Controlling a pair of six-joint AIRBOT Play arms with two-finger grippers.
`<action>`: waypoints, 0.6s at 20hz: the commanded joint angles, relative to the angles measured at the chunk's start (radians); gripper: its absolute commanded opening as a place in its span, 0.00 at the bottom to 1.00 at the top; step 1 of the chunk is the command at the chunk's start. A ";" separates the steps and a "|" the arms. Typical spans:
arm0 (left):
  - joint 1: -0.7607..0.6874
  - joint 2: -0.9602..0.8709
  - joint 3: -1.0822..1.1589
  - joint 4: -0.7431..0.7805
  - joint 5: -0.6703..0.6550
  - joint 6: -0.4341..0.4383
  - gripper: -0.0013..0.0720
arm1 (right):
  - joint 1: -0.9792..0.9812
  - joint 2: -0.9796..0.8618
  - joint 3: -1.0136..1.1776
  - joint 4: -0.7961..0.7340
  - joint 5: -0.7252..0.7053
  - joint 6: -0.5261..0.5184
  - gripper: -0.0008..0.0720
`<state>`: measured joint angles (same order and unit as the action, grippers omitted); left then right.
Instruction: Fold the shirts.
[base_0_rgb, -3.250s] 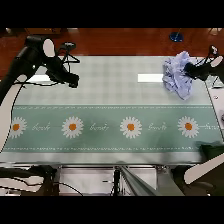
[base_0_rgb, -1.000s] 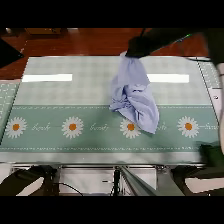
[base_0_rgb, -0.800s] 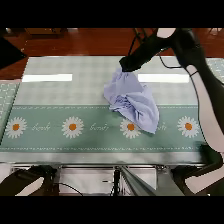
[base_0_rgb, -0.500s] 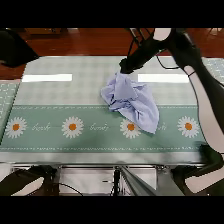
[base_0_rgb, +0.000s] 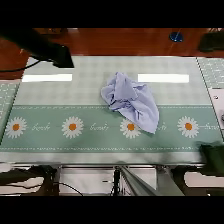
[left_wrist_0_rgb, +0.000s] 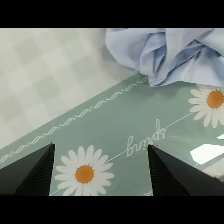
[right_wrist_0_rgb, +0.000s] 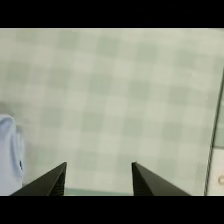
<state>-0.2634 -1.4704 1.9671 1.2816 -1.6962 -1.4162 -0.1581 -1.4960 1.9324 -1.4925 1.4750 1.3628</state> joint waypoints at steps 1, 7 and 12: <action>0.001 -0.159 0.000 -0.200 0.044 0.040 1.00 | -0.221 0.016 -0.105 0.181 0.135 0.017 0.67; 0.000 -0.392 0.000 -0.430 0.043 0.050 1.00 | -0.279 0.016 -0.412 0.333 0.081 -0.033 0.67; -0.072 -0.449 0.000 -0.547 0.118 0.035 1.00 | -0.257 0.016 -0.609 0.341 -0.006 -0.081 0.67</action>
<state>-0.2977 -1.8786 1.9667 0.8093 -1.6291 -1.3727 -0.4191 -1.4803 1.4292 -1.1728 1.5150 1.3125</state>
